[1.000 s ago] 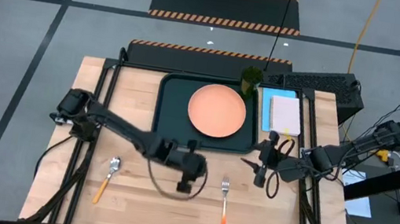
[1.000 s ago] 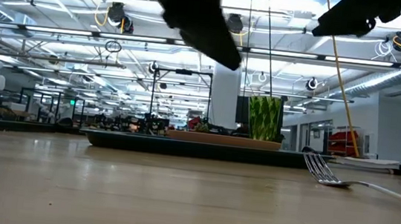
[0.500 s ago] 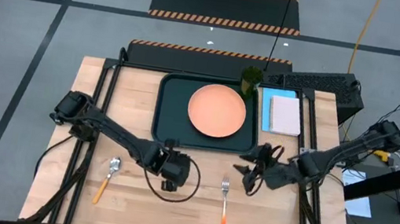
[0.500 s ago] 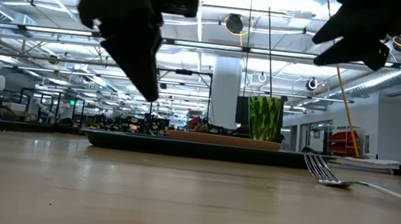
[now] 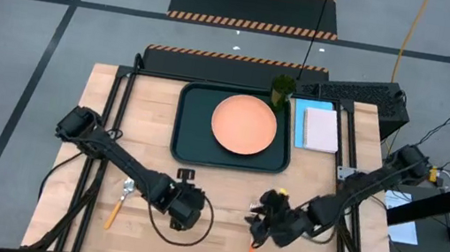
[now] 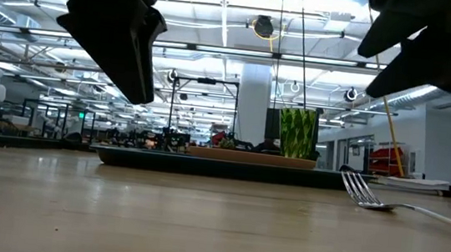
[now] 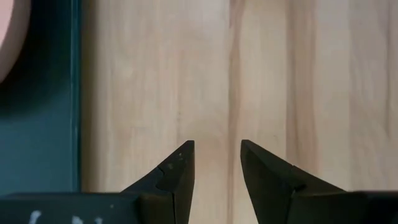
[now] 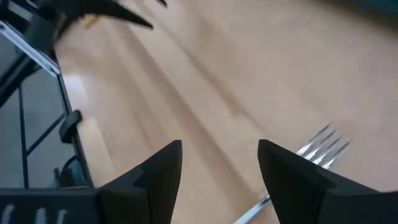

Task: Pick and place plate/cup/fork/spoon on tray
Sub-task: Put the orange fork on the black tray to the left of the orange plate

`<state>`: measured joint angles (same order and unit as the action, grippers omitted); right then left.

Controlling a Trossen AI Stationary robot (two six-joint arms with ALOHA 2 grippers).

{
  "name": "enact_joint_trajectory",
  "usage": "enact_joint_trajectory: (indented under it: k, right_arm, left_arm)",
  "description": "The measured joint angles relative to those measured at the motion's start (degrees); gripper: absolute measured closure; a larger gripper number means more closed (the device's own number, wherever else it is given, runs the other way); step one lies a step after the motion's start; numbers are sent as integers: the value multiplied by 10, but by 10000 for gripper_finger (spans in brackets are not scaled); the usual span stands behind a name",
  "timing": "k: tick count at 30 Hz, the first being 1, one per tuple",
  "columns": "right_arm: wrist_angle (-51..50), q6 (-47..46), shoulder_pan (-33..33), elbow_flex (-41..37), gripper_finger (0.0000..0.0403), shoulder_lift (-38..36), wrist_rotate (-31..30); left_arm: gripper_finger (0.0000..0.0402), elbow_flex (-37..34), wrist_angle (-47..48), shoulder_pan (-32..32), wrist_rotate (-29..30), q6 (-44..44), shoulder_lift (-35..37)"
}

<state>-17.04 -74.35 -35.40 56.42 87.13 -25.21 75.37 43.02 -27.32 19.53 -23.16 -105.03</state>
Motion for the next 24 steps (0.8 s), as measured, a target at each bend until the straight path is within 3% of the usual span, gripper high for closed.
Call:
enact_joint_trajectory:
  k: [4, 10, 24]
  right_arm:
    - [-89, -46, -9, 82, 220, 69, 18]
    - [-121, -73, -12, 154, 240, 152, 119]
    - [-216, -164, 1, 146, 245, 171, 132]
  left_arm:
    - [268, 0, -7, -14, 0, -6, 0]
    - [268, 0, -16, -31, 0, -14, 0]
    - [268, 0, -58, -47, -1, 0, 0]
